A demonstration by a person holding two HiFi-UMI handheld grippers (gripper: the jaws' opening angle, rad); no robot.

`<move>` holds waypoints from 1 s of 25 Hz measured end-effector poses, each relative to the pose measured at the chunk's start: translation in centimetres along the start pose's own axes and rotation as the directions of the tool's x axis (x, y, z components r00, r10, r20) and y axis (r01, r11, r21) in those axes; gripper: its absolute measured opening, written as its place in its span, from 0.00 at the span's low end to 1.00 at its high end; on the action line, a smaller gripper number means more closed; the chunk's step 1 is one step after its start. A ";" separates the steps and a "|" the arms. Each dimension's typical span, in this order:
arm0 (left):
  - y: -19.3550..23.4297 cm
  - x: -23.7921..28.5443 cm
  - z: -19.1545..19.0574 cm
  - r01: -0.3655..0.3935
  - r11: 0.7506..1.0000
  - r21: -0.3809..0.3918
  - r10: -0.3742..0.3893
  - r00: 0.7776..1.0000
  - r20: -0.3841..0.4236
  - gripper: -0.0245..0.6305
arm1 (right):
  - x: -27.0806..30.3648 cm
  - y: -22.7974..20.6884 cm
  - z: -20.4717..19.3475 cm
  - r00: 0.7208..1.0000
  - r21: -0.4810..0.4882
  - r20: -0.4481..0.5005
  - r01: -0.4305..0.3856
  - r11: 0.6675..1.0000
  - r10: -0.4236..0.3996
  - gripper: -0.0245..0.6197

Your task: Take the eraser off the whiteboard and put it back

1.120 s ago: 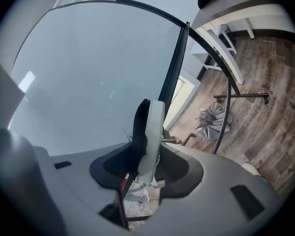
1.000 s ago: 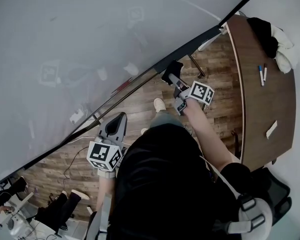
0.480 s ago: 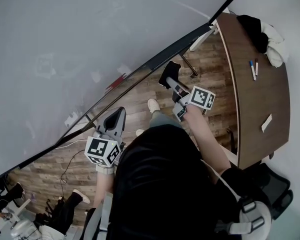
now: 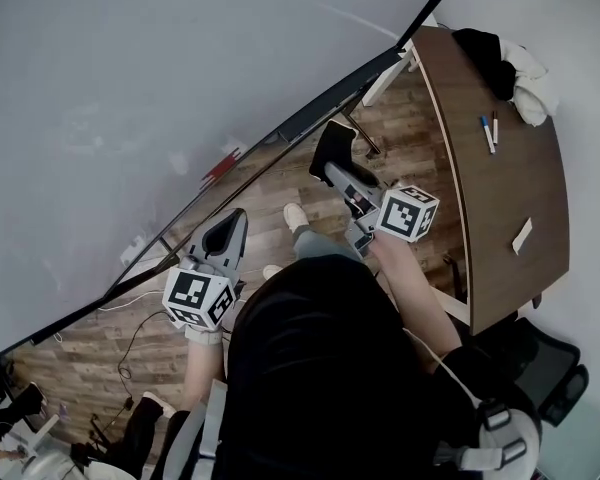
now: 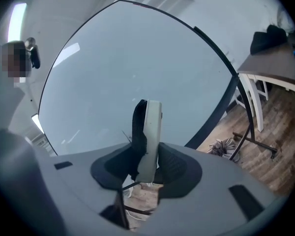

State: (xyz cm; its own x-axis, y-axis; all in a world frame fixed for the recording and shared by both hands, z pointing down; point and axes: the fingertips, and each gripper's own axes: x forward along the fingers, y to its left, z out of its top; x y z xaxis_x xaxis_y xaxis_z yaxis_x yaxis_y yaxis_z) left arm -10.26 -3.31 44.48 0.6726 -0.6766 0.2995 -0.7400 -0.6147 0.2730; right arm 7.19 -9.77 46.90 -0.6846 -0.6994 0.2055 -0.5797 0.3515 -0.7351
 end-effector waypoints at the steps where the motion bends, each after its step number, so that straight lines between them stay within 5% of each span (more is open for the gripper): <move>1: 0.0 0.0 0.2 0.004 1.000 0.003 -0.004 1.000 0.004 0.05 | -0.3 0.7 0.2 1.000 -0.029 0.001 -0.004 1.000 0.004 0.28; 10: -0.5 0.0 2.1 0.035 0.999 0.034 -0.036 0.998 0.045 0.05 | -3.0 7.1 2.1 0.999 -0.334 0.023 -0.015 0.942 0.024 0.28; 17: -1.3 0.0 3.3 0.050 0.997 0.067 -0.055 0.996 0.071 0.05 | -4.6 11.2 2.5 0.999 -0.563 0.042 0.004 0.826 0.023 0.28; 25: -1.5 -0.1 3.8 0.055 0.995 0.086 -0.063 0.995 0.083 0.05 | -6.0 13.9 2.0 0.999 -0.710 0.045 0.014 0.704 0.026 0.28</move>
State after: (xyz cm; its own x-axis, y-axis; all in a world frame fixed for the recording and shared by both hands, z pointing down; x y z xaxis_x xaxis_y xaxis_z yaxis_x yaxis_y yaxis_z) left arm -9.23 -3.81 40.53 0.7153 -0.6682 0.2046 -0.6988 -0.6839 0.2097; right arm 4.10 -1.90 34.17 -0.6790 -0.7172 0.1567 -0.7311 0.6800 -0.0556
